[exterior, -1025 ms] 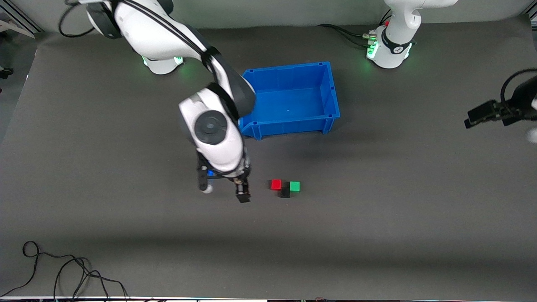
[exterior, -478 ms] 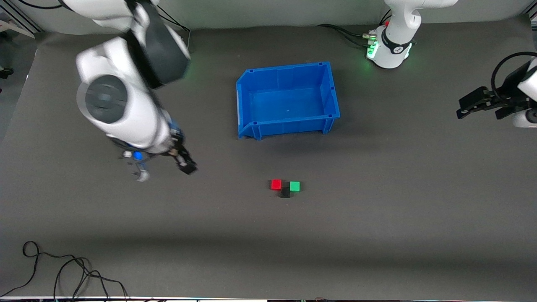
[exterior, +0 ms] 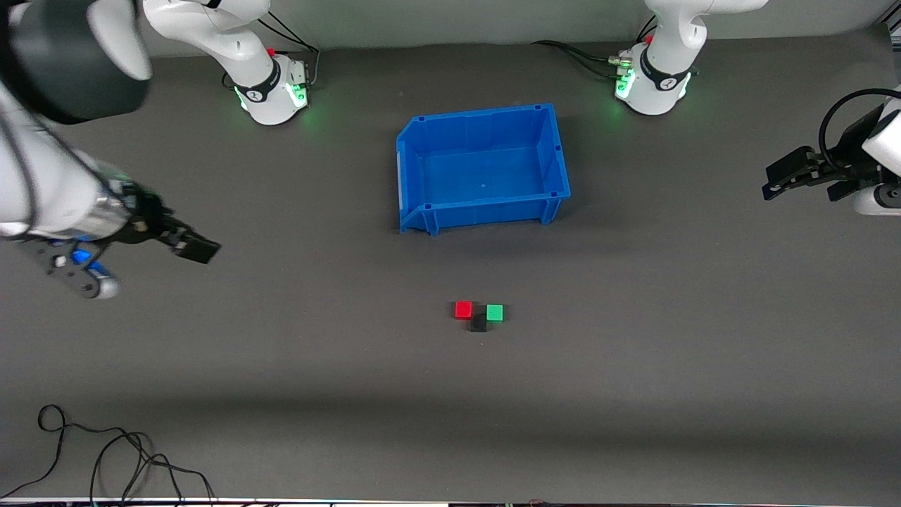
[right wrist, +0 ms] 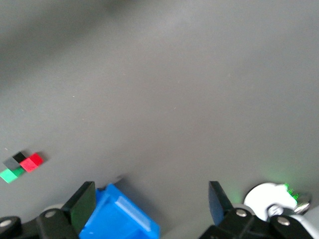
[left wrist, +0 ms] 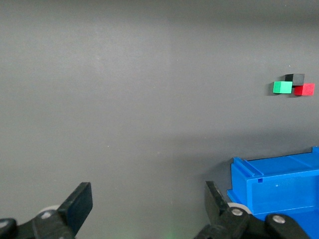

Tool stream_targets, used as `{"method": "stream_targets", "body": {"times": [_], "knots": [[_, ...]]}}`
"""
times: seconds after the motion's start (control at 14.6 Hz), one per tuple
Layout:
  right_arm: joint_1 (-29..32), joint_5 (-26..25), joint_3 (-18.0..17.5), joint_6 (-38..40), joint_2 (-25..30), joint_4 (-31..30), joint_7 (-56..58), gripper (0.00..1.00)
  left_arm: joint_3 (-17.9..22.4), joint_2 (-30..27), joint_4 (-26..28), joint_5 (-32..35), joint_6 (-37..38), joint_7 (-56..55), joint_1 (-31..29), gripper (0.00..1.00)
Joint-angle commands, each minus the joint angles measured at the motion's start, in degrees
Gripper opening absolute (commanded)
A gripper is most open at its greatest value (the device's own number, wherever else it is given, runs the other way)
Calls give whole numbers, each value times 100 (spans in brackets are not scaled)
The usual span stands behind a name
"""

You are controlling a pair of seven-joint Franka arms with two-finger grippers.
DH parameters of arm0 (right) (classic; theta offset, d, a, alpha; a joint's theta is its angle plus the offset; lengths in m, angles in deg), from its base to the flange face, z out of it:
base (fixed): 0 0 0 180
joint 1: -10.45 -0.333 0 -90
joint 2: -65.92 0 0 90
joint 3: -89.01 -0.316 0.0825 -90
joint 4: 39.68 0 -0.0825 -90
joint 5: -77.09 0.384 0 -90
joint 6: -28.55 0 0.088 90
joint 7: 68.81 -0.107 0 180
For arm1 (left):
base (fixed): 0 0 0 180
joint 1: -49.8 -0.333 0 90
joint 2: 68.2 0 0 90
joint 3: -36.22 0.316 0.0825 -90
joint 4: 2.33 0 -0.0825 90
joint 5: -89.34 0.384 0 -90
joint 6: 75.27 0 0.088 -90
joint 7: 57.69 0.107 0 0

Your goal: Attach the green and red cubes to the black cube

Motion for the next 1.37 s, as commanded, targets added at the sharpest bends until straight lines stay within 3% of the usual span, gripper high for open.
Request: {"method": "stream_targets", "body": {"times": [0.0, 0.34, 0.55, 0.68, 1.03, 1.3], "knots": [[266, -120, -56, -8, 244, -387, 1290, 100, -80, -64, 60, 78, -2, 89, -39, 100], [583, -137, -12, -287, 235, -414, 3498, 100, -80, -46, 60, 87, 147, 54, -12, 100], [707, -102, 5, -814, 322, -685, 3809, 100, -89, -37, 60, 428, 411, 80, 23, 100], [689, -102, 23, -1323, 620, -1211, 3809, 100, -89, -37, 60, 448, 403, 71, 23, 100], [672, -94, 23, -2870, 1772, -3224, 3809, 100, -89, -11, 52, 448, 385, 36, 32, 100], [715, -94, -38, -2935, 1835, -3253, 3730, 100, -89, -11, 43, 448, 368, 36, 32, 100]]}}
